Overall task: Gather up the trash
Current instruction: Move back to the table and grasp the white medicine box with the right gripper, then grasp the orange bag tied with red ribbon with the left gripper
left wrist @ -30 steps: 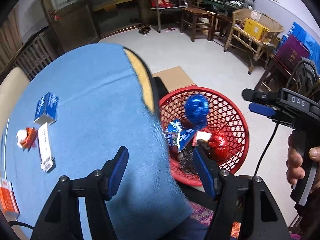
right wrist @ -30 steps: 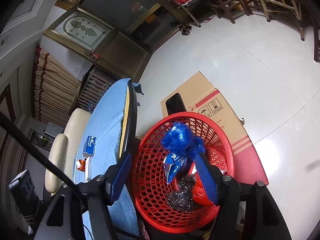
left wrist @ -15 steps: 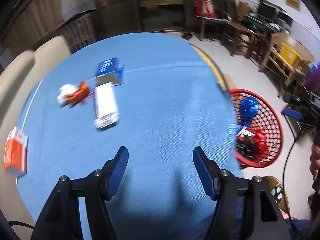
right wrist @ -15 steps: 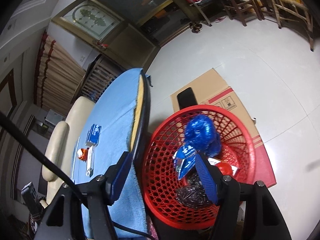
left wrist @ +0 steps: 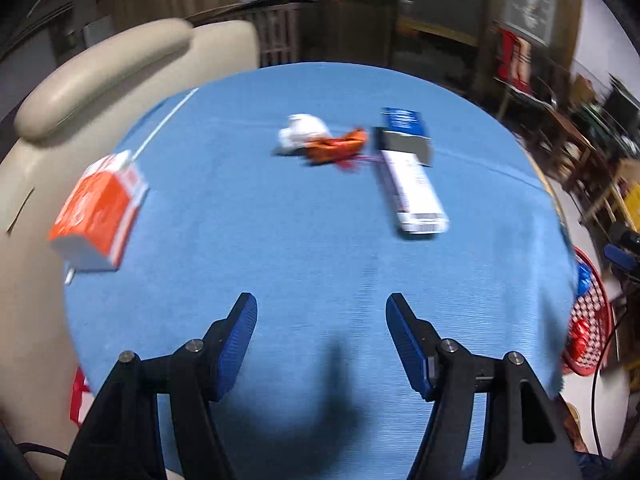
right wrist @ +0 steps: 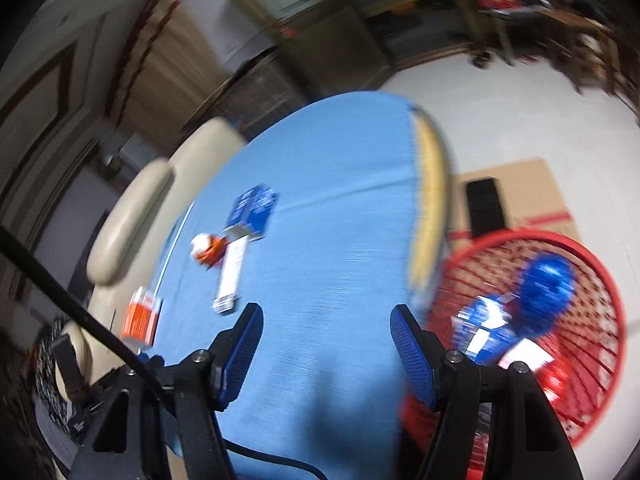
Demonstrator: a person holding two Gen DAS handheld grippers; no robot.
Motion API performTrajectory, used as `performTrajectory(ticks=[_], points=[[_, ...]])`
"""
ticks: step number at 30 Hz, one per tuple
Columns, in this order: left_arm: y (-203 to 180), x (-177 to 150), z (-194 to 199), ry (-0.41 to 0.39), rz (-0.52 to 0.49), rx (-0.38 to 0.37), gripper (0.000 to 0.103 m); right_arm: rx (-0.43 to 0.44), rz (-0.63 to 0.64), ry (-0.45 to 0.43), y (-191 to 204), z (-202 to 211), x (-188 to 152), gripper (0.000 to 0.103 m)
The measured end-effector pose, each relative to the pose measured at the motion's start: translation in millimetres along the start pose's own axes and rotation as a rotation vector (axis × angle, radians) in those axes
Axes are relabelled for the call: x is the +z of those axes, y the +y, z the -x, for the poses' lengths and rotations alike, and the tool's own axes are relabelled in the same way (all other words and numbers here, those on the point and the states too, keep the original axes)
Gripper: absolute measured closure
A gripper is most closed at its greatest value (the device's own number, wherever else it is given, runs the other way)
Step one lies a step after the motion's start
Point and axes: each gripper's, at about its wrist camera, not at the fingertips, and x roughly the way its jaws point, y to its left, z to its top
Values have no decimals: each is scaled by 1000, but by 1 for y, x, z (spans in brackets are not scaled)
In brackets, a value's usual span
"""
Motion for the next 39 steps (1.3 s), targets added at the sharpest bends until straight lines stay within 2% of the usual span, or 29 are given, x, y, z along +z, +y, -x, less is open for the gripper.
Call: performTrajectory(ticks=[8, 11, 16, 20, 21, 22, 23, 25, 27, 32, 36, 39], points=[[42, 0, -3, -9, 52, 126, 35, 26, 152, 113, 89, -89, 16, 33], [53, 0, -6, -2, 64, 141, 35, 0, 189, 155, 114, -129, 19, 33], [64, 1, -8, -2, 70, 151, 35, -82, 196, 217, 131, -188, 22, 33], [73, 9, -8, -15, 68, 156, 35, -141, 181, 261, 136, -215, 19, 34], [74, 13, -8, -20, 63, 159, 35, -163, 206, 240, 140, -216, 18, 35], [74, 16, -8, -24, 59, 161, 35, -184, 233, 241, 143, -219, 17, 42], [73, 22, -9, -32, 52, 163, 35, -198, 257, 238, 146, -220, 15, 54], [71, 35, -10, -51, 33, 164, 35, -201, 296, 229, 146, -218, 11, 55], [66, 50, -13, -75, 9, 124, 35, -197, 313, 226, 142, -212, 7, 55], [40, 85, -36, -69, -71, -8, 35, -144, 282, 242, 115, -183, -4, 55], [6, 116, -75, 10, -158, -126, 35, -100, 251, 249, 93, -156, -16, 55], [-13, 134, -104, 65, -192, -166, 35, -72, 223, 250, 78, -138, -22, 55]])
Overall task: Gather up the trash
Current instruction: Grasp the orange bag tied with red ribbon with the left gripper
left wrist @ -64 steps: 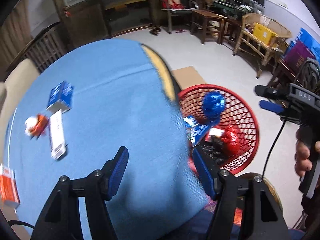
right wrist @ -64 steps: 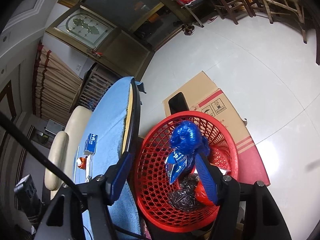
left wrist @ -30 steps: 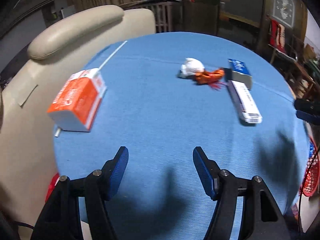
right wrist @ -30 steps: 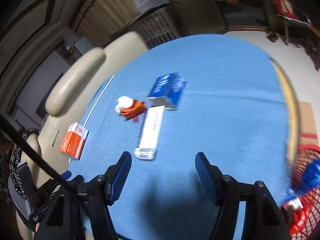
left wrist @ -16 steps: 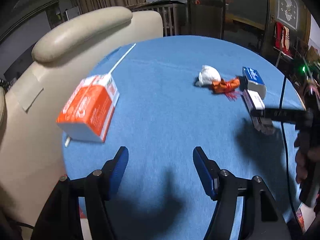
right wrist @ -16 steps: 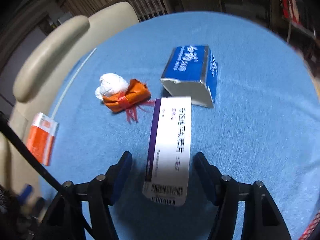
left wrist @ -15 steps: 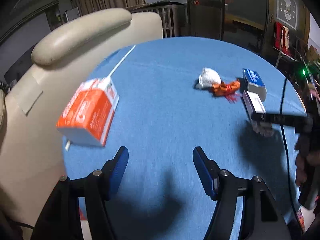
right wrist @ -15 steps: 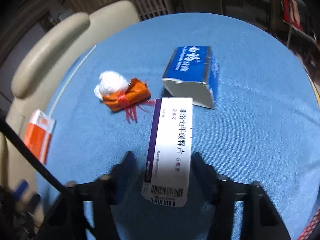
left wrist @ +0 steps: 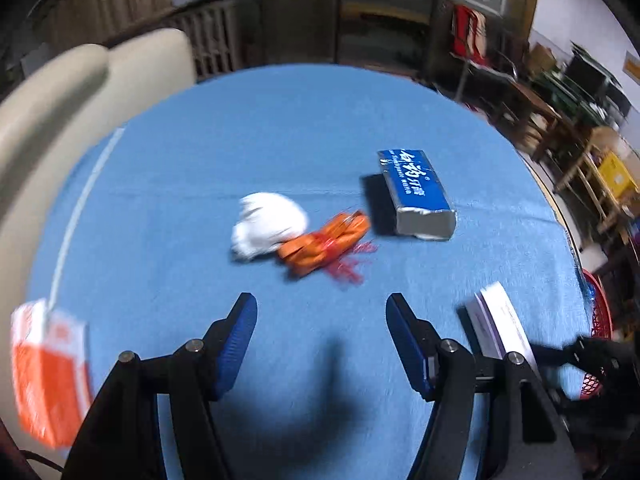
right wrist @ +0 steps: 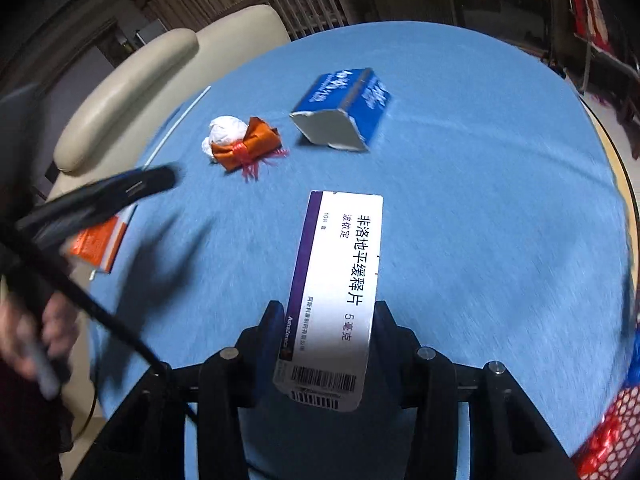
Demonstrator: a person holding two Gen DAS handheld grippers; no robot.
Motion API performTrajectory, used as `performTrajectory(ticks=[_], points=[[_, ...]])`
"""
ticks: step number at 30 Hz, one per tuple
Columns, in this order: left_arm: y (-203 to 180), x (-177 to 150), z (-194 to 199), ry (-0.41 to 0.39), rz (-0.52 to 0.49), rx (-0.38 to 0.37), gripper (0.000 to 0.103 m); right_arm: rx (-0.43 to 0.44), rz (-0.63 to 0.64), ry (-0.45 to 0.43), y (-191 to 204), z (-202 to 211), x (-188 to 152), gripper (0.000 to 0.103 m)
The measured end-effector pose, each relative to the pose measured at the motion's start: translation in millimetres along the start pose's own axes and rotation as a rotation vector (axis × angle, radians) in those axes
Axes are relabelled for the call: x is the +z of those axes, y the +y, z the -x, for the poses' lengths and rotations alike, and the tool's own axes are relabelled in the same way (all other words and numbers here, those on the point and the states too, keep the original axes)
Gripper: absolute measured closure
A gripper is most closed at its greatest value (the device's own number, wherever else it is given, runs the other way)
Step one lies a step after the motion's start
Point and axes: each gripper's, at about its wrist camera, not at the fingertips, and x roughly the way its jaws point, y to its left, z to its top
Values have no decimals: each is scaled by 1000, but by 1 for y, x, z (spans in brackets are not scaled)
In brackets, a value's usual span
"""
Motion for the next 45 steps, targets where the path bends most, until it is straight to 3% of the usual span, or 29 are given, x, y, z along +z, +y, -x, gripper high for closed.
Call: performTrajectory(ticks=[8, 10, 12, 15, 24, 31, 39, 45], points=[[-3, 40, -51, 78, -12, -38, 36, 57, -67, -7, -14, 2, -5, 55], [-3, 41, -56, 93, 1, -79, 51, 62, -63, -8, -15, 0, -4, 55], [-6, 38, -56, 80, -2, -85, 57, 61, -56, -13, -13, -2, -5, 55], [-5, 31, -52, 75, 22, -93, 88, 60, -45, -22, -13, 2, -7, 55], [3, -20, -13, 27, 143, -167, 89, 45, -37, -57, -16, 17, -15, 55], [-9, -75, 25, 1, 134, -132, 89, 45, -45, -65, -21, 24, -20, 55], [-18, -116, 43, 51, 194, -159, 88, 49, -30, -63, -23, 29, -32, 55], [-29, -137, 46, 85, 190, -110, 86, 44, 3, -42, -17, 28, -44, 54]])
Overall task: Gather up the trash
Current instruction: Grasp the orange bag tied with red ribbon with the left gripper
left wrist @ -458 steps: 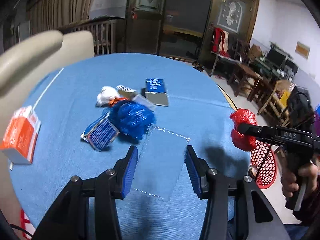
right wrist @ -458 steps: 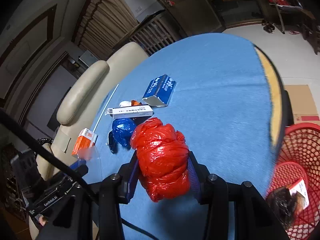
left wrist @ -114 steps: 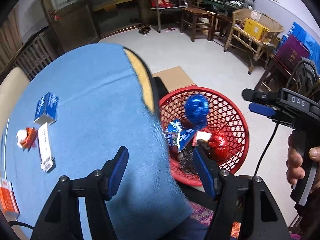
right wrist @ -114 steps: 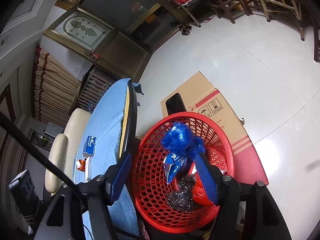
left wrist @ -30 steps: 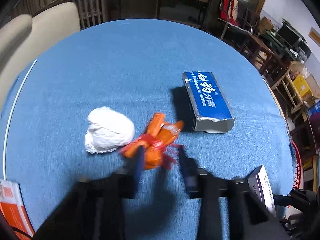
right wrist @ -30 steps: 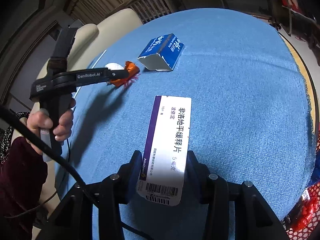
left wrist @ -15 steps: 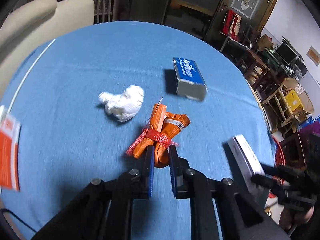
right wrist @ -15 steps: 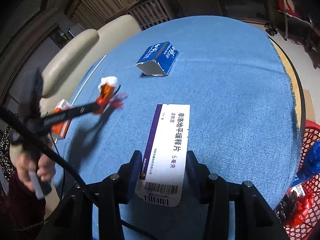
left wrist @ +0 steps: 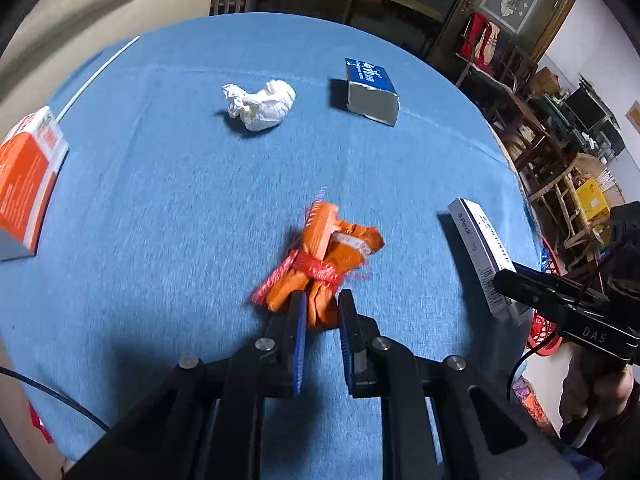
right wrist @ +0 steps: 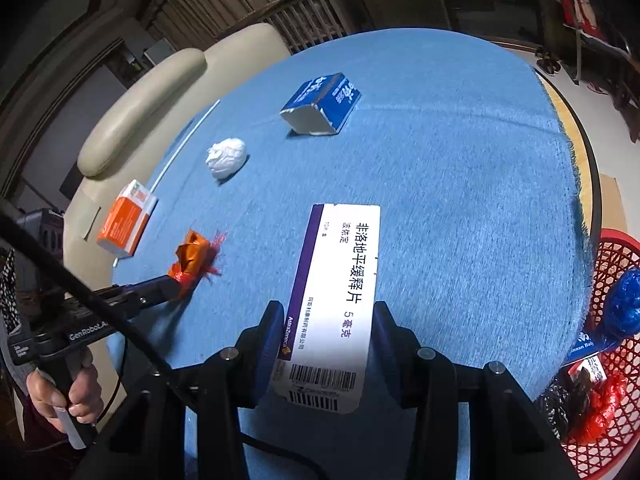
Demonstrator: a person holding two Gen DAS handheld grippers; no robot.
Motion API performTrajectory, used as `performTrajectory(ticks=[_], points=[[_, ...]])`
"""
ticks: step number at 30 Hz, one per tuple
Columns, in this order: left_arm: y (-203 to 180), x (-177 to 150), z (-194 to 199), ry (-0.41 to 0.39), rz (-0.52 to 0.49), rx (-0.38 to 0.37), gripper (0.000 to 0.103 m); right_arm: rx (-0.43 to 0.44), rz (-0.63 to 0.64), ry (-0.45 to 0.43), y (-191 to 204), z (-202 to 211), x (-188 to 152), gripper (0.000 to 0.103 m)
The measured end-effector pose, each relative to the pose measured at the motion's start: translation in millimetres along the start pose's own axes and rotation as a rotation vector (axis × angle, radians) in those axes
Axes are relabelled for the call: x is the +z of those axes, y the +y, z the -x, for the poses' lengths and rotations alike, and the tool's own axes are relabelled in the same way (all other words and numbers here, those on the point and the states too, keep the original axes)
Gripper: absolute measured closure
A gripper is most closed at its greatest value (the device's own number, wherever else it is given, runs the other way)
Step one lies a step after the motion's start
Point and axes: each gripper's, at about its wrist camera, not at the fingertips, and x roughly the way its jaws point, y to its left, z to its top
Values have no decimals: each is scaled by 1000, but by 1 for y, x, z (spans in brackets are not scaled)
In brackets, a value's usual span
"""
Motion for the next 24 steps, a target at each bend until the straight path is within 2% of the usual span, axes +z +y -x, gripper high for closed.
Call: performTrajectory(ticks=[2, 4, 5, 8, 13, 18, 20, 21, 23, 24], points=[[-4, -1, 0, 5, -1, 15, 78, -13, 13, 10, 3, 0, -2, 53], [-3, -2, 6, -7, 4, 37, 52, -25, 20, 19, 5, 1, -3, 50], [-2, -3, 9, -25, 7, 43, 49, -28, 20, 20, 6, 2, -3, 46], [2, -6, 24, -50, -8, 60, 48, -34, 14, 4, 7, 7, -3, 39], [-1, 4, 25, -82, -67, 71, 37, -44, 17, -3, 12, 6, -2, 39], [-9, 12, -4, -40, -129, 110, 37, -104, 85, -9, 25, -3, -5, 39], [-10, 13, -11, -29, -123, 92, 37, -129, 111, -9, 30, -8, -6, 39], [-11, 12, -12, -33, -126, 83, 37, -132, 120, -6, 31, -10, -7, 40], [-14, 10, -15, -39, -136, 83, 37, -157, 153, -6, 34, -13, -10, 52], [-16, 9, -15, -43, -141, 80, 38, -168, 166, -5, 36, -14, -11, 52]])
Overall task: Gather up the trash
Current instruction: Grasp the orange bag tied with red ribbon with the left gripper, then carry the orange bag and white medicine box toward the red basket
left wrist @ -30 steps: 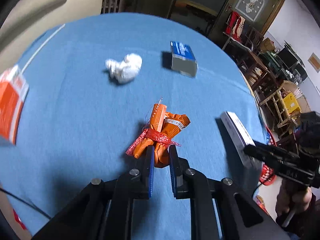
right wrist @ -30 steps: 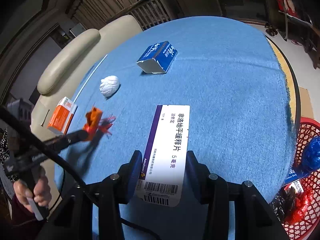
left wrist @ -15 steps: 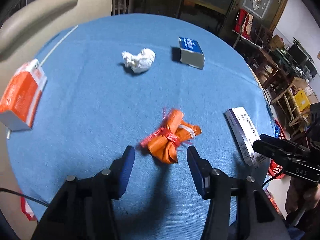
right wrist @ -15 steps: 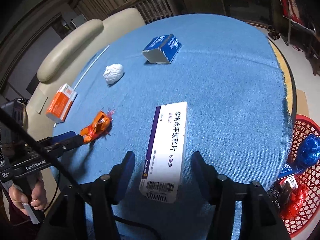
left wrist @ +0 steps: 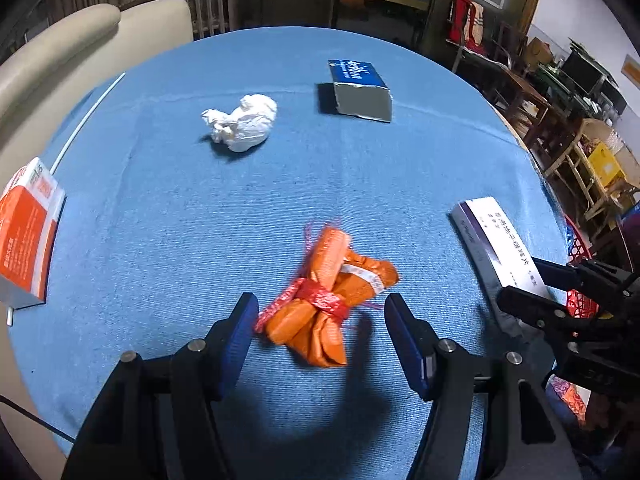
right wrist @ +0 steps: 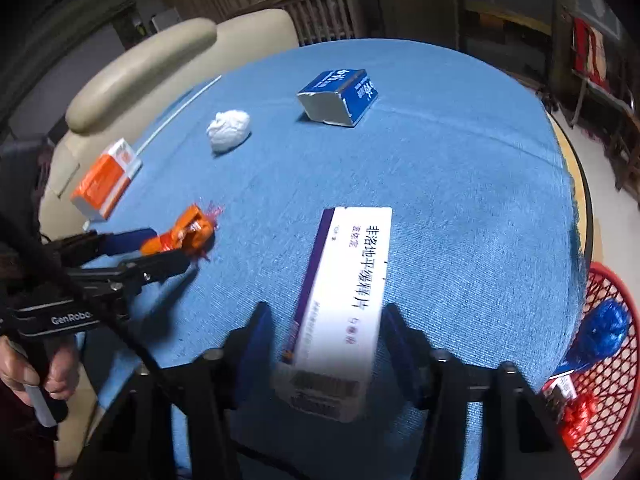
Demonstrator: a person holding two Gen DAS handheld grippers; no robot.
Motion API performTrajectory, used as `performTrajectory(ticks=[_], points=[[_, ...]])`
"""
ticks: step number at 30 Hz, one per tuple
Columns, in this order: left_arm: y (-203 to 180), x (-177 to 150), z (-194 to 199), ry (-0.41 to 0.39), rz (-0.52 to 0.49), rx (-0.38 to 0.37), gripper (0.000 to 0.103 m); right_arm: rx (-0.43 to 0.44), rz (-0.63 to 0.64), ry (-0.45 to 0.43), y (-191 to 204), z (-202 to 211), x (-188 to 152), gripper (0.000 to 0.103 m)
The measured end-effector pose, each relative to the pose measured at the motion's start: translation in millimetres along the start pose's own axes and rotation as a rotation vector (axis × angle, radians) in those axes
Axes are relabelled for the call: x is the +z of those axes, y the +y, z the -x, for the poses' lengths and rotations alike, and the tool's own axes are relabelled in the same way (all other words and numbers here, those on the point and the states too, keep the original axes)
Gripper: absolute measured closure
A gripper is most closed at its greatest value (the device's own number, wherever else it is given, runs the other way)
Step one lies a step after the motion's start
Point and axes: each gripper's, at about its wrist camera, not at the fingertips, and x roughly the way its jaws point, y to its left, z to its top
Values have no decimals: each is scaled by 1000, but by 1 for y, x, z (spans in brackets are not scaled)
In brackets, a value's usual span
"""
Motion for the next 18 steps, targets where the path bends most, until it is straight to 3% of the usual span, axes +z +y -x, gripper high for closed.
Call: performTrajectory(ticks=[2, 3, 4, 12, 13, 14, 18], points=[[-2, -2, 0, -6, -3, -6, 52, -5, 14, -12, 2, 2, -2, 53], [-2, -2, -2, -1, -4, -8, 65, -6, 17, -18, 1, 3, -2, 53], [-3, -3, -2, 8, -1, -10, 72, -6, 16, -22, 1, 4, -2, 54], [-7, -3, 22, -47, 33, 43, 73, 21, -17, -79, -10, 23, 1, 56], [-8, -3, 26, -55, 34, 54, 73, 25, -17, -88, -11, 26, 2, 64], [-9, -2, 30, -63, 34, 68, 73, 28, -18, -95, -12, 28, 2, 66], [-17, -1, 45, -91, 21, 138, 73, 28, -9, -92, -12, 30, 2, 66]])
